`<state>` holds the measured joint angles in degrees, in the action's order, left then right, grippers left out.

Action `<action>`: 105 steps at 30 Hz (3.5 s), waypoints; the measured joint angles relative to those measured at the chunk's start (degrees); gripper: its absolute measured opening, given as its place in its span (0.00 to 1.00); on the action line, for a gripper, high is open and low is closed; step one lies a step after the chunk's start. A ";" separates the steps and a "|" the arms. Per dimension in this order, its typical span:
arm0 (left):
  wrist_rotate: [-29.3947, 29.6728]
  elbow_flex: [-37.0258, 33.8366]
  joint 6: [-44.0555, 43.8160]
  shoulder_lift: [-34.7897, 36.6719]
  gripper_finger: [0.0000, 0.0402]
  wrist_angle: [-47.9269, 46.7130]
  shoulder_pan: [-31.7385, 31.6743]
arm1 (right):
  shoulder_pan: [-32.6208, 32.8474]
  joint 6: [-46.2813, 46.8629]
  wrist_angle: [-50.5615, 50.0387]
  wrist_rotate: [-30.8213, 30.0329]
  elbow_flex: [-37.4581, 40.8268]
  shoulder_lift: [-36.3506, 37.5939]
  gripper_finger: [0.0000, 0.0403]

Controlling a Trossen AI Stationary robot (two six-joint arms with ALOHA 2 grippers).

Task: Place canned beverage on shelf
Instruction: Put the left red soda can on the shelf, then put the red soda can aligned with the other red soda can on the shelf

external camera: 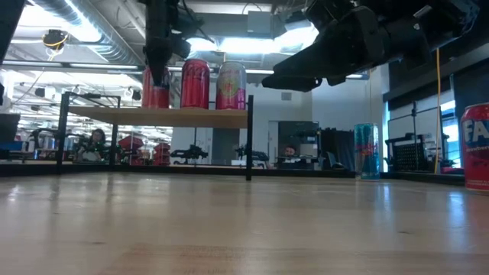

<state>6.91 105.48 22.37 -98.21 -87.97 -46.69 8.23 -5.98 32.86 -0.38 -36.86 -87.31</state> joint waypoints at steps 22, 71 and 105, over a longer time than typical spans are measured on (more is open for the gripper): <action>2.72 0.18 5.26 7.38 0.80 9.72 0.51 | 0.02 -0.20 0.38 0.00 0.00 0.00 0.87; 9.05 -71.84 -41.77 35.75 0.80 92.11 69.71 | 12.76 63.60 -115.30 -19.47 -28.79 16.33 0.87; 10.43 -75.42 -41.75 23.91 0.80 107.43 72.44 | 4.35 59.73 -110.71 -0.37 -12.51 16.33 0.87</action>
<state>17.34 30.06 -19.38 -74.30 19.46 25.76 12.58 53.75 -77.84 -0.76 -49.37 -70.98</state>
